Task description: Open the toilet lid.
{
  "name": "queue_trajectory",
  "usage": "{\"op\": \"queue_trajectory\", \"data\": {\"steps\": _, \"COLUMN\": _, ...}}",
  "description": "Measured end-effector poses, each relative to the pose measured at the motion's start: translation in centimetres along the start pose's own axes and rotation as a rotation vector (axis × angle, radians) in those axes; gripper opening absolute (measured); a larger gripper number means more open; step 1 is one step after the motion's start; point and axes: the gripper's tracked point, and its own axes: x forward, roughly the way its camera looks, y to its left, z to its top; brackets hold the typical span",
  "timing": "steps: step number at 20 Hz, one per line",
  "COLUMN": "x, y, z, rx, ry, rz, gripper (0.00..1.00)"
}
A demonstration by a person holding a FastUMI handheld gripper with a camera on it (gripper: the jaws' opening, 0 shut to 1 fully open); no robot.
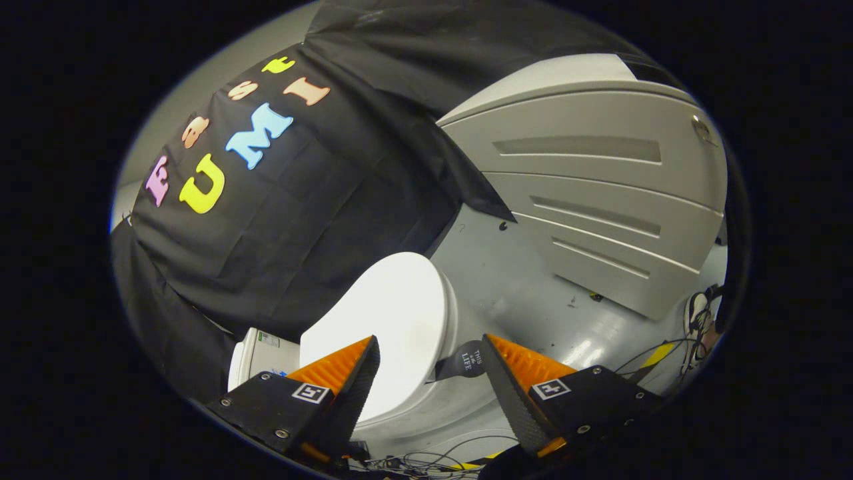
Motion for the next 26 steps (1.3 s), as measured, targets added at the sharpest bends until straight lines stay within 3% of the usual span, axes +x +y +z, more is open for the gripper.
{"op": "queue_trajectory", "data": {"steps": 10, "x": 4.3, "y": -3.5, "z": -4.7, "rx": 0.173, "ry": 0.149, "rz": -0.001, "gripper": 0.88}}
{"op": "queue_trajectory", "data": {"steps": 14, "x": 5.0, "y": -3.2, "z": -5.8, "rx": 0.201, "ry": 0.151, "rz": 0.079, "gripper": 0.75}}
{"op": "queue_trajectory", "data": {"steps": 15, "x": 5.0, "y": -3.2, "z": -5.8, "rx": 0.213, "ry": 0.147, "rz": 0.095, "gripper": 0.64}}
{"op": "queue_trajectory", "data": {"steps": 23, "x": 5.6, "y": -2.3, "z": -5.8, "rx": 0.286, "ry": 0.142, "rz": 0.174, "gripper": 0.26}}
{"op": "queue_trajectory", "data": {"steps": 26, "x": 5.6, "y": -2.3, "z": -5.6, "rx": 0.309, "ry": 0.142, "rz": 0.182, "gripper": 0.24}}
